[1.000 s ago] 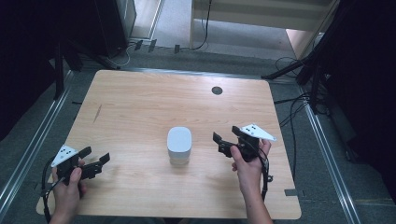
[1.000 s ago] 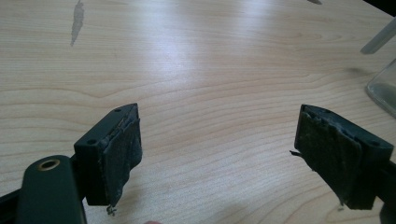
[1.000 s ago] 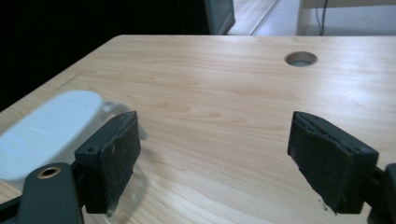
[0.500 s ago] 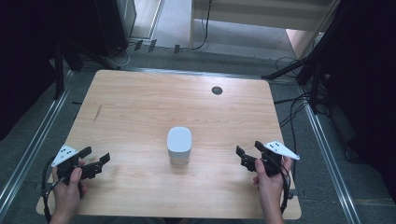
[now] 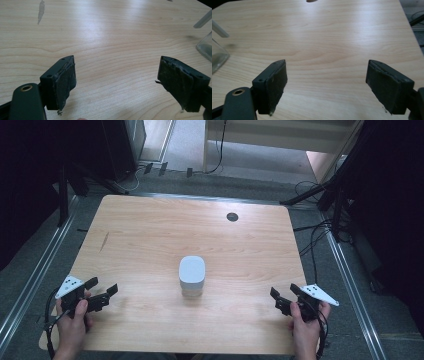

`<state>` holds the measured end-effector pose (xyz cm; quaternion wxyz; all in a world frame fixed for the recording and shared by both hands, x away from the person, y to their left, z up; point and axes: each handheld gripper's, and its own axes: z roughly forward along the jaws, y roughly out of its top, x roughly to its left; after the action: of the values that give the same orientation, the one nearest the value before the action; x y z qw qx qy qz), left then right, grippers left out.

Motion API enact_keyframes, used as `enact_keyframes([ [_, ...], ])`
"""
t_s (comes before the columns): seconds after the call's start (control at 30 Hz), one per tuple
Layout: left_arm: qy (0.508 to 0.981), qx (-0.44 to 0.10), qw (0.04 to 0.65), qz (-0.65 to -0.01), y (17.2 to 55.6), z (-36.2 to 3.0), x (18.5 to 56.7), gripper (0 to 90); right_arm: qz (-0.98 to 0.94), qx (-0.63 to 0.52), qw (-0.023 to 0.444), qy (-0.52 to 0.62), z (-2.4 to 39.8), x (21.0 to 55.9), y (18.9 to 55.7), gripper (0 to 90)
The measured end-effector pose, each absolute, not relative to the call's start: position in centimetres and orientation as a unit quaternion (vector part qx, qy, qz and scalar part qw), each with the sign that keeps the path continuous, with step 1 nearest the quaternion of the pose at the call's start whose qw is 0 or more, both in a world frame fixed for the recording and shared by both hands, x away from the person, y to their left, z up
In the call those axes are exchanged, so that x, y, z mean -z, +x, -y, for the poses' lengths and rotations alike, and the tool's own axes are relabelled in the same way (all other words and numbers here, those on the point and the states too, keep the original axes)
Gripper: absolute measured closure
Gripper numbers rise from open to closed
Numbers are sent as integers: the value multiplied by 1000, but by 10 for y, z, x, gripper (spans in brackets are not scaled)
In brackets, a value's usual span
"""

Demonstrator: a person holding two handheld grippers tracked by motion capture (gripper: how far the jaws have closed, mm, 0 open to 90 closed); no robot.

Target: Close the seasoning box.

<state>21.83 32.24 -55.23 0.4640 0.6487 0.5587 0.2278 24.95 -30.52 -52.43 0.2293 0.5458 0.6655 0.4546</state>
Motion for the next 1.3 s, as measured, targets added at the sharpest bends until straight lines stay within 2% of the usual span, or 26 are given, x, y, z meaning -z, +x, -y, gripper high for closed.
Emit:
enact_keyframes([
  [0.67, 648, -229, 463, -560, 218, -322, 552, 152, -646, -432, 247, 578, 357, 542, 220, 185],
  [1.3, 648, -231, 460, -561, 219, -321, 552, 152, -649, -435, 250, 572, 356, 547, 213, 202],
])
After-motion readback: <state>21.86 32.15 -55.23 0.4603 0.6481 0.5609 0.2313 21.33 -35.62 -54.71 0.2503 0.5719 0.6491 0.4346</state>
